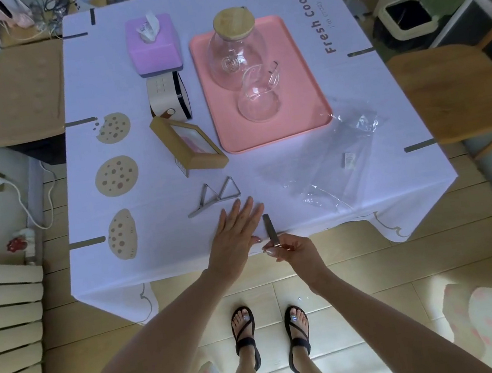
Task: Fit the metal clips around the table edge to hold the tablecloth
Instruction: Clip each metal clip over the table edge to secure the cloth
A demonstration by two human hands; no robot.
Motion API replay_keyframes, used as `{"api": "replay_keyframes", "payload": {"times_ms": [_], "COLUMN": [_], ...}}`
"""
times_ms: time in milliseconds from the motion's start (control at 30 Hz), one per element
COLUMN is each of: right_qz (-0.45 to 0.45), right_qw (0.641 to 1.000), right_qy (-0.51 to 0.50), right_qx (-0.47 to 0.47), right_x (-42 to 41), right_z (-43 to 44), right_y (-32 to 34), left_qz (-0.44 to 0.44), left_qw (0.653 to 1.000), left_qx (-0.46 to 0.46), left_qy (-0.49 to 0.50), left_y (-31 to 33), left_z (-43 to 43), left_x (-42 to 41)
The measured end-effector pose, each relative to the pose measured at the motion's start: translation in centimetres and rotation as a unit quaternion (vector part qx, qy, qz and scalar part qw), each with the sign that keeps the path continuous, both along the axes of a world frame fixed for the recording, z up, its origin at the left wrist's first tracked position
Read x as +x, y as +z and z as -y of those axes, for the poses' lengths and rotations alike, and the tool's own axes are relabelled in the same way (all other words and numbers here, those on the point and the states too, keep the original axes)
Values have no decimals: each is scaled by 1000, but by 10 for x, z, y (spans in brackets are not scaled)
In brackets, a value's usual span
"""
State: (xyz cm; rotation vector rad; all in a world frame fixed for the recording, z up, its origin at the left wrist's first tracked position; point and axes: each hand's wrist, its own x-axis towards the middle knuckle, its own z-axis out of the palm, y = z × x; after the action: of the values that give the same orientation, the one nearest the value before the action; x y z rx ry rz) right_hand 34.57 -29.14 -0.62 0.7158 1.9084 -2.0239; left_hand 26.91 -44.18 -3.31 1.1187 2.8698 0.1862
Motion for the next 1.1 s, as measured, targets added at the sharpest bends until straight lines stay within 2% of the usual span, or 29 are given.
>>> {"api": "replay_keyframes", "payload": {"times_ms": [300,433,600,800,967,1100], "right_qz": [36,41,40,-11,-29,-129], "right_qw": [999,999,998,994,987,967], "right_qy": [-22,-35,-1,31,63,52], "right_qx": [11,7,41,106,146,213], "right_x": [5,6,5,6,9,20], "right_z": [2,3,1,-5,0,1], "right_y": [-4,-3,-2,2,-8,-24], "left_qz": [-68,-72,-49,-19,-55,-83], "left_qw": [996,995,996,996,992,988], "left_qx": [-29,-33,-38,-56,-81,-90], "left_qy": [-51,-58,-59,-63,-79,-92], "left_y": [6,8,12,23,15,6], "left_z": [-2,-3,-5,-6,-1,3], "left_x": [1,0,-1,-3,-7,-9]}}
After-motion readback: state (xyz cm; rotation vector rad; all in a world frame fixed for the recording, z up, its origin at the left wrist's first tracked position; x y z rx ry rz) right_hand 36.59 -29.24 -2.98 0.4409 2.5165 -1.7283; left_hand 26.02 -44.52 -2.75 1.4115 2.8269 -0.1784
